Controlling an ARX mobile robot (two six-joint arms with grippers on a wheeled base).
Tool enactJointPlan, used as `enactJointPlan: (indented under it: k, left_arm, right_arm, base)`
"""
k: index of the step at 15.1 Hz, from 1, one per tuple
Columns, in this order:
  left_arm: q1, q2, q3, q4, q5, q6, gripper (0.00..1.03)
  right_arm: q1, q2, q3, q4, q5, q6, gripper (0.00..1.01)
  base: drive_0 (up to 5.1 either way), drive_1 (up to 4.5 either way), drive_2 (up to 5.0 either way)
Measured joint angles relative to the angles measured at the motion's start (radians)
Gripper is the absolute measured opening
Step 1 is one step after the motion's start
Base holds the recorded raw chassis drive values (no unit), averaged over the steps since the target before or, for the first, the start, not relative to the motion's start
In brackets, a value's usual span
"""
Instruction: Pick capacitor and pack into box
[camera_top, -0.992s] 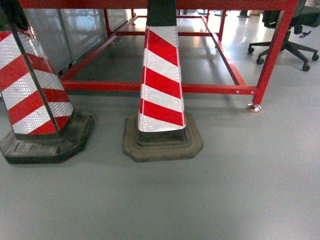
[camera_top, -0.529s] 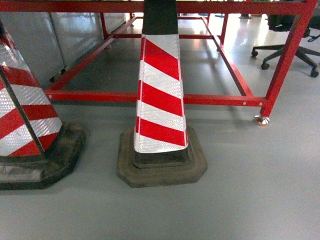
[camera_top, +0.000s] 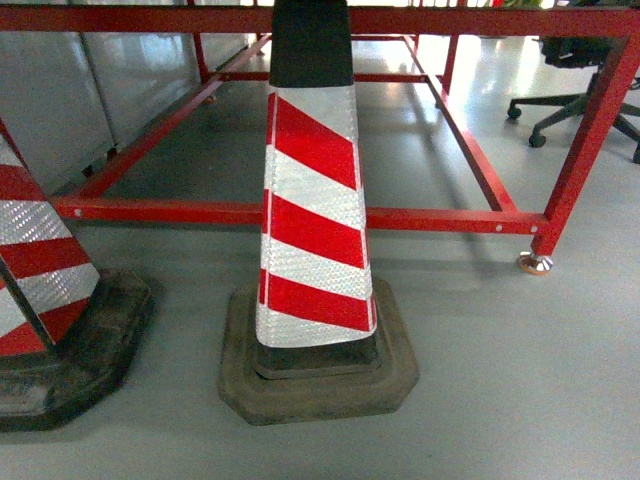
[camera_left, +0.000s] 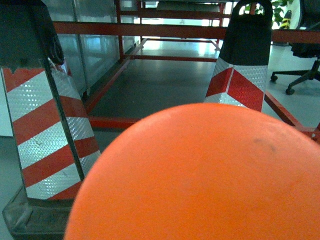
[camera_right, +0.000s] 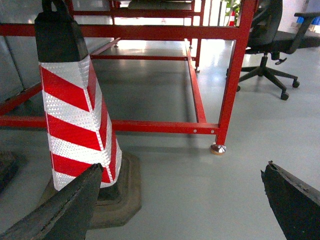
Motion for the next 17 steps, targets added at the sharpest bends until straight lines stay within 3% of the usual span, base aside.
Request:
enactJointPlan:
  k: [17]
  left_arm:
    - [0.000, 0.000, 0.000, -0.002, 0.000, 0.008, 0.43]
  right_arm:
    - [0.000, 0.000, 0.000, 0.000, 0.000, 0.000, 0.98]
  base:
    - [0.0, 0.00, 0.0]
